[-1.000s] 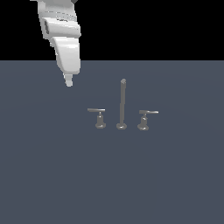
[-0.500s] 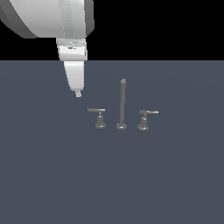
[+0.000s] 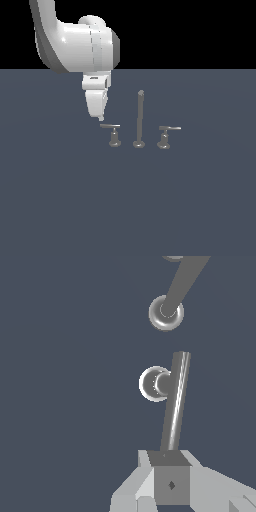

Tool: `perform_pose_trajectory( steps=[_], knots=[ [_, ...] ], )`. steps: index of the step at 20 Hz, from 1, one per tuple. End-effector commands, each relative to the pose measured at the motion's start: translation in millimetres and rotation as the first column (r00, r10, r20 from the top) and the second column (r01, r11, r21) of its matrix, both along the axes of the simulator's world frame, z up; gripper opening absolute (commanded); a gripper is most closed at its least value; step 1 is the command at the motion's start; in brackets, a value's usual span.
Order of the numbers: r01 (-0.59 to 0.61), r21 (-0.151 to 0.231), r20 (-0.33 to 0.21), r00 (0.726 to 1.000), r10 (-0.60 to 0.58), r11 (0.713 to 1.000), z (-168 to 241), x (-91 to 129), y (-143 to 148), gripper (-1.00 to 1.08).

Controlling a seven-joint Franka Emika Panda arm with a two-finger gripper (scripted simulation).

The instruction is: Turn on the faucet by rotating a designated handle.

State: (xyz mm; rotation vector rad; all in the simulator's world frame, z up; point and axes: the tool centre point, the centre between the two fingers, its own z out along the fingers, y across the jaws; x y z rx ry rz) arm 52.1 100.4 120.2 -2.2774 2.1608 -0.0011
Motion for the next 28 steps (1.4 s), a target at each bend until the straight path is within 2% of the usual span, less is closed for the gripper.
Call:
perform_pose_trajectory(
  steps=[1,8,15,26,28],
  knots=[
    [0.047,-0.002,0.0,0.999,-0.047,0.999,-10.9,9.9,-6.5,-1.0],
    [0.125,-0.003,-0.002,0.992,-0.125,0.992,-29.0,25.6,-18.7,-1.0],
    [0.137,-0.003,-0.002,0.991,-0.137,0.991,-31.7,28.0,-20.6,-1.0],
    [0.138,-0.002,-0.002,0.99,-0.138,0.99,-31.3,-2.3,1.4,-1.0],
    [0.145,0.0,0.007,0.989,-0.145,0.989,-31.3,5.2,-5.9,-1.0]
  ],
)
